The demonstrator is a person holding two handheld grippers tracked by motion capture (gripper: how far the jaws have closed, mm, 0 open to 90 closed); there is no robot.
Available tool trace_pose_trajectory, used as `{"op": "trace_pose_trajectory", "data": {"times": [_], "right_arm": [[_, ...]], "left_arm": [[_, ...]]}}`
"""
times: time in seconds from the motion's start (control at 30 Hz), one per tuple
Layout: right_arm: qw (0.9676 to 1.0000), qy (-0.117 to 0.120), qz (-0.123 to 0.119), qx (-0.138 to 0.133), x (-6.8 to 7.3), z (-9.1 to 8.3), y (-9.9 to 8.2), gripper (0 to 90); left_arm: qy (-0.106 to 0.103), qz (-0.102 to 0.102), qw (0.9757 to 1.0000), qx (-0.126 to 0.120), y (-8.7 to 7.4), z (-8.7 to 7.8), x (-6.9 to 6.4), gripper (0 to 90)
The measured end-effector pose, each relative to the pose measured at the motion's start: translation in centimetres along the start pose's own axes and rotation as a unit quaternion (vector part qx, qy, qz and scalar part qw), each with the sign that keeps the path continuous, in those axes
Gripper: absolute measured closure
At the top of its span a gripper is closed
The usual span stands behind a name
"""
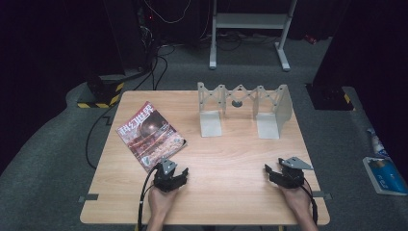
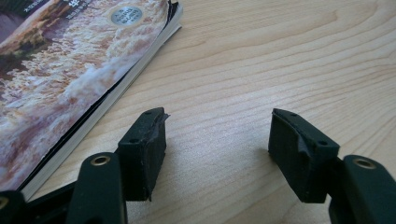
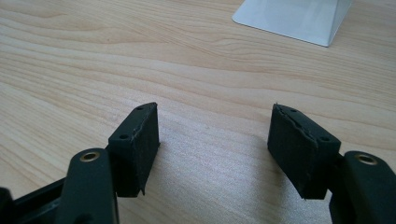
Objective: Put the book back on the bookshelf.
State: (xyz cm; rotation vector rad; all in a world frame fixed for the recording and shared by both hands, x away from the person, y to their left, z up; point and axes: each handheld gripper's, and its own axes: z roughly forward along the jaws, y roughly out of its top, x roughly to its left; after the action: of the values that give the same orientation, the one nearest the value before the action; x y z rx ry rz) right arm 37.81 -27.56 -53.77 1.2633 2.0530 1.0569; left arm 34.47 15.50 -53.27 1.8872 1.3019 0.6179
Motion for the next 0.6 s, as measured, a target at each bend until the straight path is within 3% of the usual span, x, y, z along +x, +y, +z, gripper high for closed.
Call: {"op": "trace_pose_trajectory", "data": {"times": [0.6], "right_arm": [[1.0,0.0,-0.001,0.0,-0.02,0.02,0.02,33.8]], "left_arm": [[-0.005,-0.027,0.9996,-0.006,-0.03,-0.41,0.58,38.3]]}}
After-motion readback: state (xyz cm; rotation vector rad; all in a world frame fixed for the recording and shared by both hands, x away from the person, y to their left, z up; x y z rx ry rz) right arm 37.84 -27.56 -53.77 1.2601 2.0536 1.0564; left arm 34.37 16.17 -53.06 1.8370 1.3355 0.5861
